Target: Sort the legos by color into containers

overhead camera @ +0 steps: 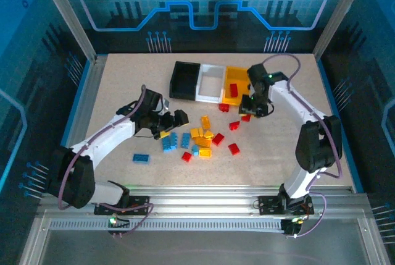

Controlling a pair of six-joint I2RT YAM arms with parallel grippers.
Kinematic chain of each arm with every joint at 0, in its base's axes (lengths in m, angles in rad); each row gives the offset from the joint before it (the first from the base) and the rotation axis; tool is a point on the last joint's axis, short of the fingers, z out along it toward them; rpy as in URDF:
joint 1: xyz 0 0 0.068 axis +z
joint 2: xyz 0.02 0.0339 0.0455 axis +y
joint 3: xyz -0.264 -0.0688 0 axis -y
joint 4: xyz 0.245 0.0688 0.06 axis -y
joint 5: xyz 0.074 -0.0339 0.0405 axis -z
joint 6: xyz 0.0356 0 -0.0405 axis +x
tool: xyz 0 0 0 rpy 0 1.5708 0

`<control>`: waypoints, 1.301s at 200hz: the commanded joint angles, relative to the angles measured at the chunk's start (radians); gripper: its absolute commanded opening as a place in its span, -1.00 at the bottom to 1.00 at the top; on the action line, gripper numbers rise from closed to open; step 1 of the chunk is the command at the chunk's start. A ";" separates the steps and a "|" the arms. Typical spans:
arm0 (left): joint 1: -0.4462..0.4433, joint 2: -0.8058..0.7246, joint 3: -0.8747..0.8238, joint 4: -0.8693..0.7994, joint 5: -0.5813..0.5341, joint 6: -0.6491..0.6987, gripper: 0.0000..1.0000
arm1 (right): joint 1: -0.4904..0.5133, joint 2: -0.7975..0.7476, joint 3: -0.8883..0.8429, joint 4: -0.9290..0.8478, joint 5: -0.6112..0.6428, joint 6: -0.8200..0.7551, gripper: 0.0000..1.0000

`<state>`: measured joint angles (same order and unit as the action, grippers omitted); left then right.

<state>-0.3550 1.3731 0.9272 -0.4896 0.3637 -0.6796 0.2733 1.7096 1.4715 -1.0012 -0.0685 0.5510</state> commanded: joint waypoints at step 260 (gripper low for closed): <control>0.222 -0.443 -0.239 -0.328 -0.197 -0.845 0.98 | -0.044 0.573 0.812 -0.190 -0.025 -0.046 0.17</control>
<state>-0.1459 0.9703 0.7231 -0.8150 0.2089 -1.3499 0.2111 2.3939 2.2948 -1.1625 -0.1047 0.5041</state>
